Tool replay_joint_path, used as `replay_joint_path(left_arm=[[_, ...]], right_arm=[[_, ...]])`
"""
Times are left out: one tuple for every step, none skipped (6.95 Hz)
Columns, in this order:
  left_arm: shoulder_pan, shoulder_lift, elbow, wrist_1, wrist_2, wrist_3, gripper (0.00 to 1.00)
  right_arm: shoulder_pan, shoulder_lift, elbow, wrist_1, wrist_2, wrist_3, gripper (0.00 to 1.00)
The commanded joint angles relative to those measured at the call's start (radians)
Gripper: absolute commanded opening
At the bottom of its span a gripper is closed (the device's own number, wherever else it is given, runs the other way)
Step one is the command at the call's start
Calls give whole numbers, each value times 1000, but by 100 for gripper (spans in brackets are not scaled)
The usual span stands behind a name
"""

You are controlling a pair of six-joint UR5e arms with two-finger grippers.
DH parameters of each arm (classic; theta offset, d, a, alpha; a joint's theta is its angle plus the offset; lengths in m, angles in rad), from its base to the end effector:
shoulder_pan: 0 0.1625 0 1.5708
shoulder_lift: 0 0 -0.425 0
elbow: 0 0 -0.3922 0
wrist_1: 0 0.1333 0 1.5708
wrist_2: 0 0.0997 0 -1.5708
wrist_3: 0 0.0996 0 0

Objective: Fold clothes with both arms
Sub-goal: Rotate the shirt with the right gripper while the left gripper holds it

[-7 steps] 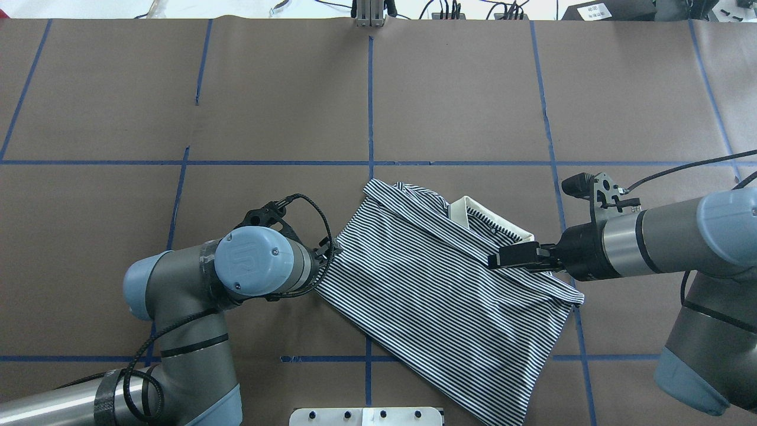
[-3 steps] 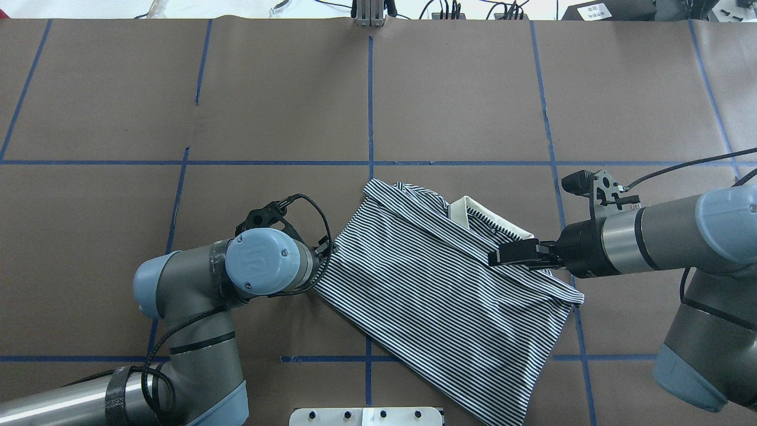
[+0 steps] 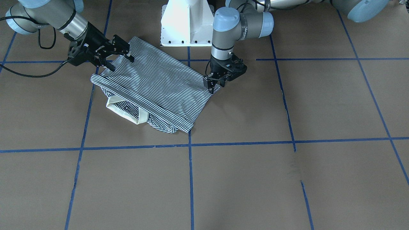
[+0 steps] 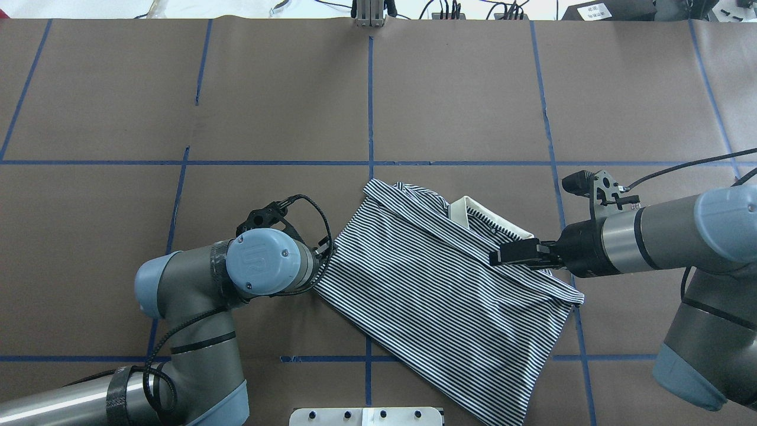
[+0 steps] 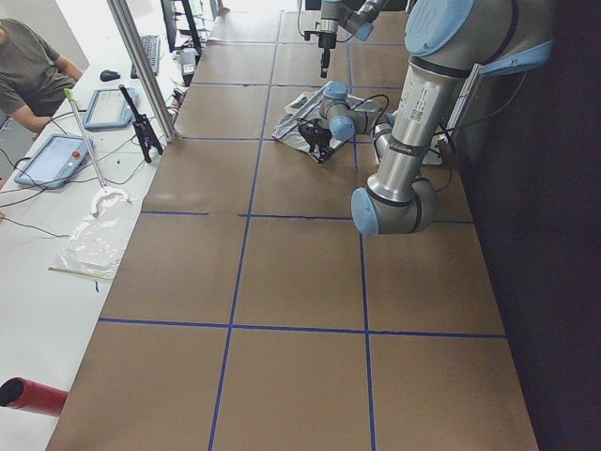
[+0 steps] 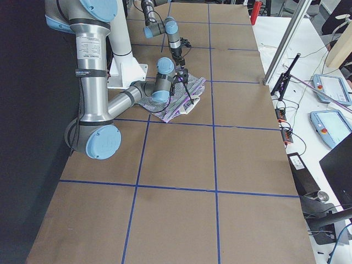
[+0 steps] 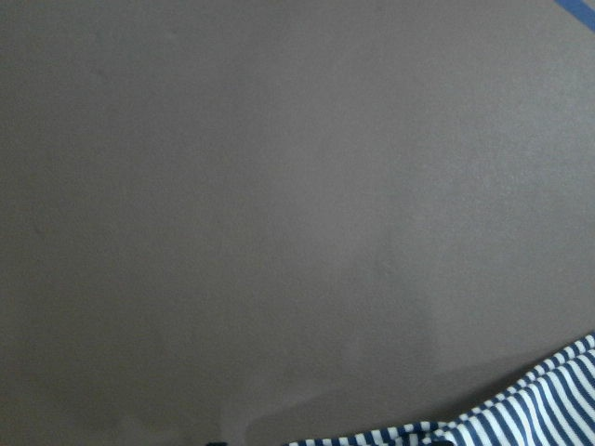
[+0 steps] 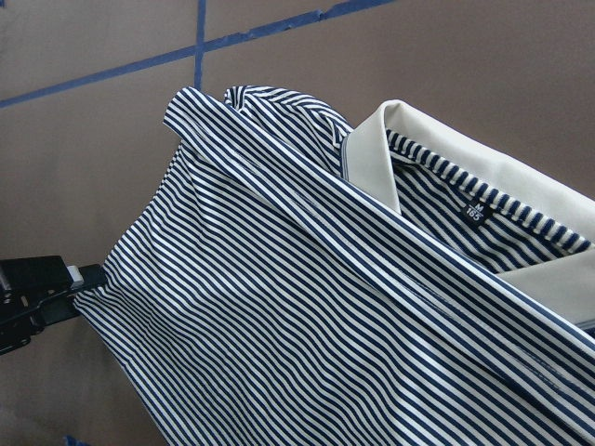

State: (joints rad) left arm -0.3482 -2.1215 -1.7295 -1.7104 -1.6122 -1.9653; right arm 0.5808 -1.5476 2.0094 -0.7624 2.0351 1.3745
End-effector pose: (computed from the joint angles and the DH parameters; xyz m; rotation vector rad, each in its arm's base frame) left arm 0.5768 -0.3468 0.2601 -0.0598 0.8656 -0.6791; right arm -0.3489 -0.3351 0.3438 0.1017 -1.2989 0.0338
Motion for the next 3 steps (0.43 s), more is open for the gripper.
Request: replay_joint_path(left_arm=[[2, 0, 4, 0, 1, 2, 6], [2, 0, 1, 3, 3, 3, 0], [2, 0, -2, 5, 2, 5, 0]], right_arm=[[2, 0, -5, 0, 1, 0, 100], [1, 0, -5, 0, 1, 2, 100], [2, 0, -6, 0, 1, 2, 100]])
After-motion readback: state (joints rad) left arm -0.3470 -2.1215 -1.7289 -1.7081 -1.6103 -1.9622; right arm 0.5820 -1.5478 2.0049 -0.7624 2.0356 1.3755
